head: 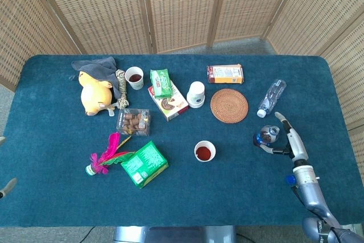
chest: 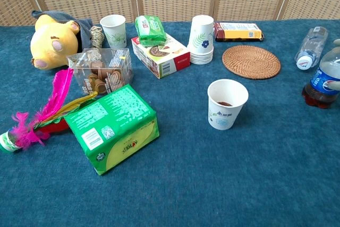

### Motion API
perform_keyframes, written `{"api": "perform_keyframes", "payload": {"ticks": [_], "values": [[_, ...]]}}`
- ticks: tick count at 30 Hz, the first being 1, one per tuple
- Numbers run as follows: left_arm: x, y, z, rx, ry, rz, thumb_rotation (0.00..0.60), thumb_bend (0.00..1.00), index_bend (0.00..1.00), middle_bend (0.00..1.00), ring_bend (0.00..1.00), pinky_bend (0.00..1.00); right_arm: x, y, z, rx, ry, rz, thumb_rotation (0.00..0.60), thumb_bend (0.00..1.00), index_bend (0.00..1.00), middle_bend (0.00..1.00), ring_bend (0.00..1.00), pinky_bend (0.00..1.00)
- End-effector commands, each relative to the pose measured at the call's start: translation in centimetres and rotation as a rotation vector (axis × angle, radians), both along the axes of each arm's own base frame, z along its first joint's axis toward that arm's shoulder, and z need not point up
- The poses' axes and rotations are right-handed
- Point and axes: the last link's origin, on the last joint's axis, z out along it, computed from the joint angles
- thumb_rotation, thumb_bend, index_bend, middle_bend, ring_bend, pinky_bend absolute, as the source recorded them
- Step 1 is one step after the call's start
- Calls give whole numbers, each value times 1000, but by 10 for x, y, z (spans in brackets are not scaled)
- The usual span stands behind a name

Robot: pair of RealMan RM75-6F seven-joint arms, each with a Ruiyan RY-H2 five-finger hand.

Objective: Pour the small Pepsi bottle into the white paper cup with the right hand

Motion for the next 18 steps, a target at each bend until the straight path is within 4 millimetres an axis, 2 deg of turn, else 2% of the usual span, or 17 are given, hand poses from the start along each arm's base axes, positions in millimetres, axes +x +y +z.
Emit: {"api": "perform_keyframes", "payload": {"ticks": [1,12,18], "values": [[0,0,0,-2,0,0,600,334,0,0,0,0,1,-1,-2,-1,-4,1,600,0,0,0,0,0],[0,0,-1,-7,4,3,600,334,0,0,0,0,-4,-4,-8,-31,-77,-30,600,0,0,0,0,4],[1,0,-3,-14,7,3,600,334,0,0,0,0,-7,-6,-12,-51,-100,-38,600,0,0,0,0,67]]}}
